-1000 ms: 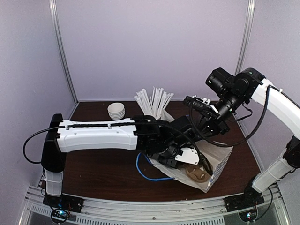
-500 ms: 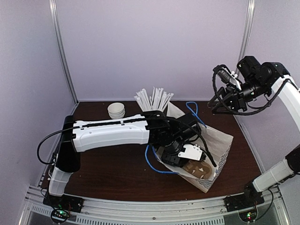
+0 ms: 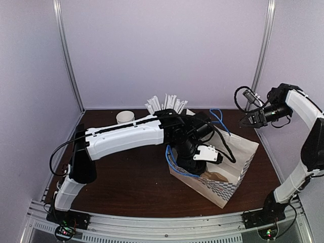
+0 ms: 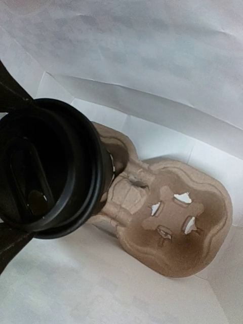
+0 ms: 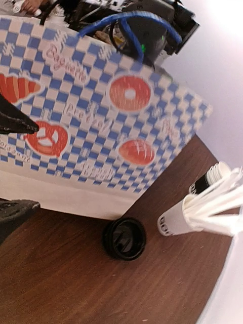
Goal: Pack the takeout coffee
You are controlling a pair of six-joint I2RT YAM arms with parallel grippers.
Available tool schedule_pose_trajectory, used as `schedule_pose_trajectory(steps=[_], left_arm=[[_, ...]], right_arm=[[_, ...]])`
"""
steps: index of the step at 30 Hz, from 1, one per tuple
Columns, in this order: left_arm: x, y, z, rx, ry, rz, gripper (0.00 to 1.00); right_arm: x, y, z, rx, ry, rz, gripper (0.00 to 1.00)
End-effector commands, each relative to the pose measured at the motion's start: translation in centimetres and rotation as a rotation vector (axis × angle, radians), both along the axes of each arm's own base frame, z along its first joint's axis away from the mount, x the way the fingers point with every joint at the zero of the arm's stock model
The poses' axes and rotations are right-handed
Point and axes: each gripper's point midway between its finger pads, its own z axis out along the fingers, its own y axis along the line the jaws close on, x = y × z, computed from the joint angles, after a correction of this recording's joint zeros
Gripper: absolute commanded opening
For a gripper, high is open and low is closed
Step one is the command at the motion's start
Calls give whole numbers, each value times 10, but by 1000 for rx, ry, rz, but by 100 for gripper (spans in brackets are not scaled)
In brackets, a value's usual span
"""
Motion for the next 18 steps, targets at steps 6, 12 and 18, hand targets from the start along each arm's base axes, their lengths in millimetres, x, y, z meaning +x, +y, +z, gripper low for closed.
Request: schedule_pose_trajectory(steps=[6,12,18], left_arm=[[-13,9,-28,42,282,57,38],[-15,14,-41,67,365,110,38],[-15,16,-46,84,402,168,38]], right_arm=[[25,-31,-73,-83,157,-71,43],[28,-38,-95,-144,194,-117,43],[21,-39,-119,-169,245,-125,42]])
